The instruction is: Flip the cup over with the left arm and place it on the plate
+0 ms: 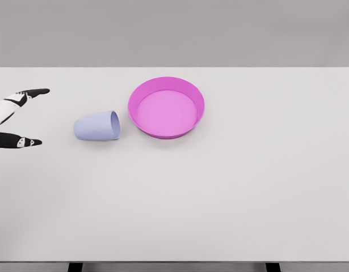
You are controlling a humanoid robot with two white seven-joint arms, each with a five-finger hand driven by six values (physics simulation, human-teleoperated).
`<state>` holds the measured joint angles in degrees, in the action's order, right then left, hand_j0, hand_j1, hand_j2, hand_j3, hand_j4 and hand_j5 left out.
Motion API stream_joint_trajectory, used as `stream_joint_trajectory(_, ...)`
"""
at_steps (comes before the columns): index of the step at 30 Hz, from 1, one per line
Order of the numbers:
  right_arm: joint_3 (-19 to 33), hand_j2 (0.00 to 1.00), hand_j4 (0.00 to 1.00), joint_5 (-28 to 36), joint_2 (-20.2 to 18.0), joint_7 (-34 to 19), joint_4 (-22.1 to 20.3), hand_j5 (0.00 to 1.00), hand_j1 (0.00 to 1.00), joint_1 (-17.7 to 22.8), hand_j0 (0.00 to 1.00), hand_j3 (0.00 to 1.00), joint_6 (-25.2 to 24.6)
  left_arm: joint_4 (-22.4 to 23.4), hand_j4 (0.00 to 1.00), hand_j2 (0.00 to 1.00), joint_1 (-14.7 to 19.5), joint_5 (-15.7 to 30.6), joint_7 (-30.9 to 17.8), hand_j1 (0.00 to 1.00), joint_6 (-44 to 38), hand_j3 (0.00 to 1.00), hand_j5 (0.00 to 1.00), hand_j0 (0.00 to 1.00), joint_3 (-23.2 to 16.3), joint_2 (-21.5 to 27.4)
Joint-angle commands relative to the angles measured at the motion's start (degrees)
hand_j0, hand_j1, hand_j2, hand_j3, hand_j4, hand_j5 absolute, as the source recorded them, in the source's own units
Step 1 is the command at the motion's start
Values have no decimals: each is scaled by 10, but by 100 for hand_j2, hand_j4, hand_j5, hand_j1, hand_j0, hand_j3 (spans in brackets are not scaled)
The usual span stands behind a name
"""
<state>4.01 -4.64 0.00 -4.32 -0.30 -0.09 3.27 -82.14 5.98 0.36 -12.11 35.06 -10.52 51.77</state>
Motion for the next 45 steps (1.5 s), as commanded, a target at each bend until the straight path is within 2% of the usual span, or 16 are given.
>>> stream_joint_trajectory(1, 2, 100, 100, 0, 0, 0, 1, 100, 100, 2, 100, 100, 0, -5, 100, 100, 0, 4, -1, 100, -1, 100, 100, 100, 0, 0)
stream_joint_trajectory(9, 0, 100, 100, 0, 0, -2, -1, 100, 100, 9, 100, 100, 1, 1, 100, 100, 1, 1, -2, 100, -1, 100, 100, 100, 4, 4)
stream_joint_trajectory(12, 0, 100, 100, 0, 0, -2, -1, 100, 100, 9, 100, 100, 1, 1, 100, 100, -11, -23, -37, 100, -1, 100, 100, 100, 5, 4)
stream_joint_trajectory(16, 0, 100, 100, 0, 0, -2, -1, 100, 100, 10, 100, 100, 0, 2, 100, 100, -11, -24, -39, 100, -1, 100, 100, 100, 9, 1)
stream_joint_trajectory(21, 0, 100, 100, 0, 0, -2, -1, 100, 100, 10, 100, 100, 1, 2, 100, 100, -7, -23, -42, 100, -1, 100, 100, 100, 50, -21)
stream_joint_trajectory(23, 0, 100, 100, 0, 0, -2, -1, 100, 100, 9, 100, 100, 0, 4, 100, 100, -7, -23, -43, 100, -1, 100, 100, 100, 53, -18)
stream_joint_trajectory(26, 0, 100, 100, 0, 0, -2, -1, 100, 100, 9, 100, 100, 1, 12, 100, 100, -9, -22, -96, 100, -1, 100, 100, 100, 81, -16)
stream_joint_trajectory(27, 0, 100, 100, 0, 0, -2, -1, 100, 100, 9, 100, 100, 0, 12, 100, 100, -10, -22, -101, 100, -1, 100, 100, 100, 83, -10)
stream_joint_trajectory(31, 0, 100, 100, 0, 0, -2, -1, 100, 100, 9, 100, 100, 1, 7, 100, 100, -6, -15, -97, 100, -1, 100, 100, 100, 78, 116)
stream_joint_trajectory(34, 0, 100, 100, 0, 0, -2, -1, 100, 100, 9, 100, 100, 1, -4, 100, 100, -3, -18, -97, 100, -1, 100, 100, 100, 75, 163)
stream_joint_trajectory(37, 0, 100, 100, 0, 0, -2, -1, 100, 100, 10, 100, 100, 1, -44, 100, 100, -5, -22, -98, 100, -1, 100, 100, 100, 74, 179)
stream_joint_trajectory(39, 0, 100, 100, 0, 0, -2, -1, 100, 100, 9, 100, 100, 0, -76, 100, 100, -4, -23, -100, 100, -1, 100, 100, 100, 50, 177)
stream_joint_trajectory(45, 0, 100, 100, 0, 0, -2, -1, 100, 100, 9, 100, 100, 1, -75, 100, 100, 2, -42, -103, 100, -1, 100, 100, 100, 34, 178)
